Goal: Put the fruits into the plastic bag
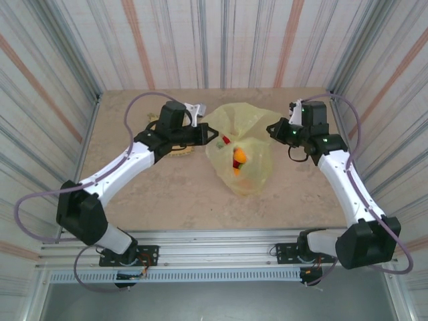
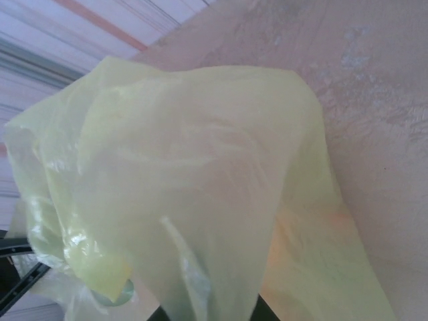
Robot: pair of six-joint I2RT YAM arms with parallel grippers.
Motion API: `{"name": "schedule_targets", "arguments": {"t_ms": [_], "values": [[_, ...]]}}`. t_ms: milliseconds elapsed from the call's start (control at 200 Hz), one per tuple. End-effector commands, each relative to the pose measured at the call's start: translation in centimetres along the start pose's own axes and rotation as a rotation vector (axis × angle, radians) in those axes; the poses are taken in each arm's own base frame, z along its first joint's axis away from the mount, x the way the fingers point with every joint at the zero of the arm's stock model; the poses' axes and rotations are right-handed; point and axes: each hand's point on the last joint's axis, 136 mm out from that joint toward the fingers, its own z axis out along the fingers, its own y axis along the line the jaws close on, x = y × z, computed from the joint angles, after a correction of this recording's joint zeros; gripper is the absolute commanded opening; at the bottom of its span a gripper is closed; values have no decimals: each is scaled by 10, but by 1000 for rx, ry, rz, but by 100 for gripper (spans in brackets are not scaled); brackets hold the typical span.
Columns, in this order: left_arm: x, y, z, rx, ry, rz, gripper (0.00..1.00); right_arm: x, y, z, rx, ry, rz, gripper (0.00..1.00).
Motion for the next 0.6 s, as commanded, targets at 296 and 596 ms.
{"name": "schedule_targets", "arguments": {"t_ms": [296, 596], "values": [[-18, 9, 8, -7, 13, 20, 3, 1, -12, 18, 35, 49, 31, 0], [-38, 14, -16, -21, -54, 23, 2, -15, 8, 1, -13, -14, 18, 0]]}}
